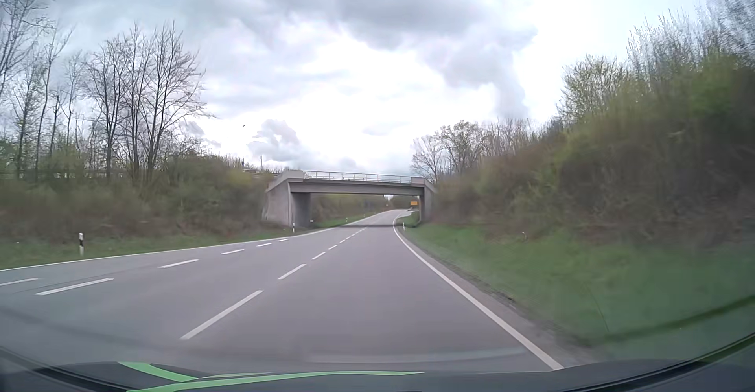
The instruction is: Follow the waypoints while adhering to traffic rules and regulations
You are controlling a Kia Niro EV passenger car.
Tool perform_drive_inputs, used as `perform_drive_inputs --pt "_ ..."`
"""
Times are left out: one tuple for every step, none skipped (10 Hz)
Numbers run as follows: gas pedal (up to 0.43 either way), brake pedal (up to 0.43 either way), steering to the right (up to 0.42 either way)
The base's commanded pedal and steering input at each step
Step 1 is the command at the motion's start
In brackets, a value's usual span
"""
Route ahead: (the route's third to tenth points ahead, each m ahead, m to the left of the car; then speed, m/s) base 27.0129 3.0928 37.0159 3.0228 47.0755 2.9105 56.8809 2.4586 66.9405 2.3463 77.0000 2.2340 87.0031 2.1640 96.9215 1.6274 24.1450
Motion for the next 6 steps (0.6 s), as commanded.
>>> perform_drive_inputs --pt "0.189 0.000 0.004" --pt "0.189 0.000 0.003" --pt "0.189 0.000 0.004" --pt "0.189 0.000 0.003" --pt "0.189 0.000 0.003" --pt "0.189 0.000 0.003"
